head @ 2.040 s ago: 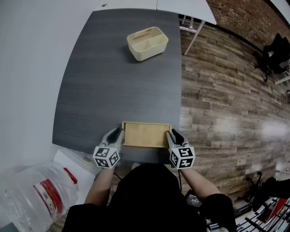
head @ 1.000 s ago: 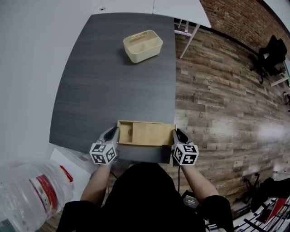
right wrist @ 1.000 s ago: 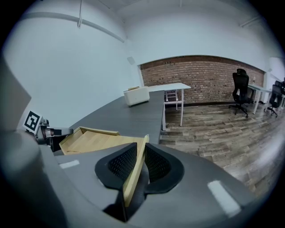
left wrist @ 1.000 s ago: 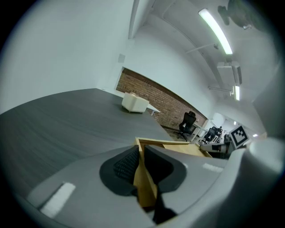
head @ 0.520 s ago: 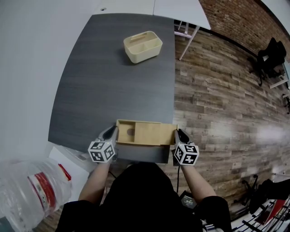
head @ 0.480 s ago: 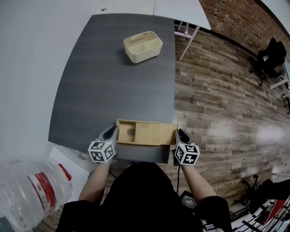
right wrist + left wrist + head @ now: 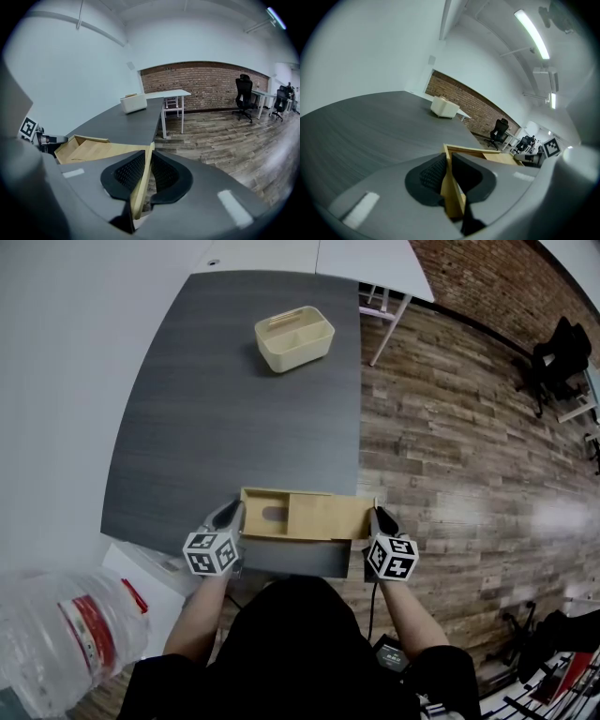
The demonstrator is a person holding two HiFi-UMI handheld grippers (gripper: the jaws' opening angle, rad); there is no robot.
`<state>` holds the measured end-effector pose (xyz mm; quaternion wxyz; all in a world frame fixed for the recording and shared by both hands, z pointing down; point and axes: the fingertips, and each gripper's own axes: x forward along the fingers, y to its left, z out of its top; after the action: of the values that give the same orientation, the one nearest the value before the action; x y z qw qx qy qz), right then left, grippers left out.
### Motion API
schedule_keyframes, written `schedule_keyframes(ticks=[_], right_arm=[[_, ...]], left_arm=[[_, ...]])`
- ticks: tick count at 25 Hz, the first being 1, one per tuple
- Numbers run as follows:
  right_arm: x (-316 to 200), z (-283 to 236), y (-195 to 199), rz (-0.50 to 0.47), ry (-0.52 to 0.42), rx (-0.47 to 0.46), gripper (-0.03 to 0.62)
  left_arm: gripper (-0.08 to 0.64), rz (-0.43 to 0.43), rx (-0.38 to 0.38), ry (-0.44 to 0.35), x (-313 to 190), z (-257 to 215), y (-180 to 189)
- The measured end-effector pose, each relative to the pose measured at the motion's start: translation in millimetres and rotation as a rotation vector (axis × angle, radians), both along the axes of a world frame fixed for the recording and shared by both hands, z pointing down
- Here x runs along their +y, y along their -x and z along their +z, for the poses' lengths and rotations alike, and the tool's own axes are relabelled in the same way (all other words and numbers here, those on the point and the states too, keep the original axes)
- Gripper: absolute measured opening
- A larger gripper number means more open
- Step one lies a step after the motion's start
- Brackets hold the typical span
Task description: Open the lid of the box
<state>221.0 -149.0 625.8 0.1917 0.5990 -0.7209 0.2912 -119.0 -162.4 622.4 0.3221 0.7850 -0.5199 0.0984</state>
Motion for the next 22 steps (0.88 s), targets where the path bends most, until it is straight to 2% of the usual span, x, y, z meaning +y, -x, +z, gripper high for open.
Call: schedule_keyframes(ticks=[15,22], right_arm=[[0.2,1.0,-20.3,0.026,0.013,0.016,0.044],[-1.5,2.5,-28.5,0.024,0.026,0.014,0.043]], left_arm=[[0.035,-0.032,0.017,-0.004,-1.4,0.1,1.9],[0.035,-0.026,-0.014,-0.005,-1.5,1.0,0.8]])
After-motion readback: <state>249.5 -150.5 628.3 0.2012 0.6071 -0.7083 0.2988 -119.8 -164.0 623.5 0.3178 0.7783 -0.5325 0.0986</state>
